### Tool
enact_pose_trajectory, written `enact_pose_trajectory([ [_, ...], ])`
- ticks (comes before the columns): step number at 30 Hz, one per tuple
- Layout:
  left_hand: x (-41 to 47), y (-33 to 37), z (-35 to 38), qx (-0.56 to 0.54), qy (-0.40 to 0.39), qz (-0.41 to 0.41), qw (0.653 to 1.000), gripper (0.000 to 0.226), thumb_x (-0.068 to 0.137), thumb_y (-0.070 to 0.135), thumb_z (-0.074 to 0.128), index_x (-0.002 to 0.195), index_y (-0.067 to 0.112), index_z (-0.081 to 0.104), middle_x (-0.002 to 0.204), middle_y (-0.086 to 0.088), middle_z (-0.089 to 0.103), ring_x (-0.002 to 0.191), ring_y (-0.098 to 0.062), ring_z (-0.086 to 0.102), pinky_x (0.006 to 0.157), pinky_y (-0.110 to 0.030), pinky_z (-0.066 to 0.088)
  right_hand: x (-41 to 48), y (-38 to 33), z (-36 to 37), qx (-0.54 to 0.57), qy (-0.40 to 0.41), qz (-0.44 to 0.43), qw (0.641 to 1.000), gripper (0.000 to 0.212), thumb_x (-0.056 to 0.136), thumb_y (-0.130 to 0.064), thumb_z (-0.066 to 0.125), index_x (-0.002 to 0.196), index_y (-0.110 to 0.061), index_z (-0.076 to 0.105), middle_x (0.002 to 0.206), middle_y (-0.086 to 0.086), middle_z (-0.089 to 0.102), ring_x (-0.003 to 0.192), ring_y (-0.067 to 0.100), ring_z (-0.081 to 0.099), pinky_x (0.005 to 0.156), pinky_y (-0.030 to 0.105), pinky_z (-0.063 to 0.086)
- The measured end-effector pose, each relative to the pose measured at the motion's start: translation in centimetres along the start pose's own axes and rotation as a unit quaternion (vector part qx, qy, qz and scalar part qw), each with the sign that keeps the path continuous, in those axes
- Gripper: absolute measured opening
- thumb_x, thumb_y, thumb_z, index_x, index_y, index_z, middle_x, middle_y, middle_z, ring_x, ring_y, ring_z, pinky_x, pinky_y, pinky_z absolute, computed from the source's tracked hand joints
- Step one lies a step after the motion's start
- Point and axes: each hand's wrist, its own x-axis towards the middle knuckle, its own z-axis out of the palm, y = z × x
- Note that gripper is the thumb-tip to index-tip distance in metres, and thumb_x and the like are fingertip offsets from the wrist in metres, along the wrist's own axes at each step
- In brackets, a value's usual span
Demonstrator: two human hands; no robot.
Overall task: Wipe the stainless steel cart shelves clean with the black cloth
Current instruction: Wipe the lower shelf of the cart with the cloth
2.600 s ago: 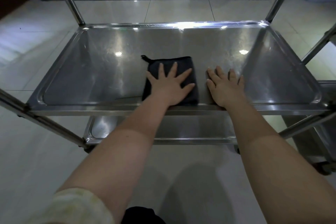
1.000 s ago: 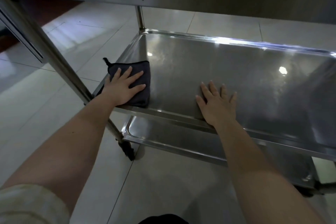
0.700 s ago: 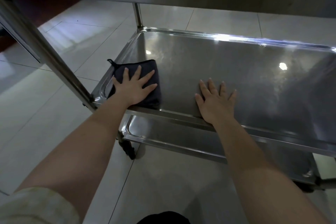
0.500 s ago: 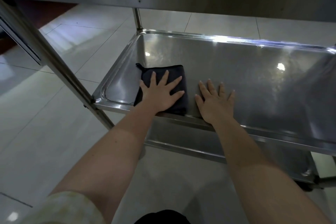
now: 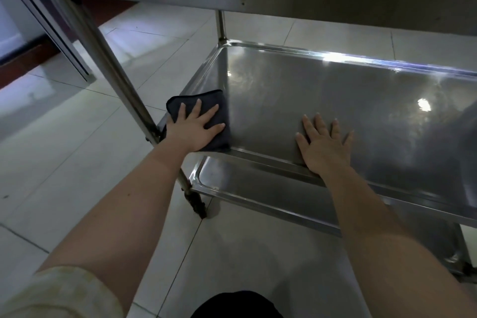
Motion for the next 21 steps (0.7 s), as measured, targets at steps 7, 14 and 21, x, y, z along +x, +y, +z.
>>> enact_pose_trajectory([
  [7, -0.4, 7.3, 1.4, 0.006, 0.004, 0.056, 0.998, 0.066, 0.084, 0.081, 0.015, 0.142, 0.062, -0.009, 0.162, 0.009, -0.014, 0.146, -0.038, -0.017, 0.109, -0.071, -0.004, -0.5, -0.1, -0.5, 0.012, 0.007, -0.004, 1.0, 0.057, 0.102, -0.055, 0.015, 0.155, -0.038, 0.004, 0.164, -0.007, -0.002, 0.15, 0.032, -0.007, 0.116, 0.061, -0.006],
  [14, -2.1, 19.2, 3.7, 0.028, 0.005, 0.183, 0.983, 0.068, 0.084, 0.081, 0.009, 0.146, 0.056, -0.007, 0.162, 0.004, -0.015, 0.145, -0.039, -0.02, 0.104, -0.073, -0.011, -1.5, 2.2, -2.0, 0.508, 0.088, 0.03, 0.856, 0.042, 0.102, -0.024, 0.047, 0.143, -0.027, 0.047, 0.145, 0.005, 0.05, 0.136, 0.022, 0.042, 0.116, 0.042, 0.029],
  [21, -5.0, 20.4, 3.7, -0.066, 0.073, 0.294, 0.951, 0.07, 0.088, 0.075, 0.029, 0.147, 0.037, 0.036, 0.163, -0.001, 0.009, 0.15, -0.027, 0.001, 0.114, -0.06, -0.01, -4.8, 7.1, -3.8, 0.54, 0.098, 0.034, 0.835, 0.034, 0.096, -0.003, 0.049, 0.105, -0.032, 0.065, 0.111, 0.005, 0.066, 0.109, 0.022, 0.059, 0.095, 0.037, 0.048],
])
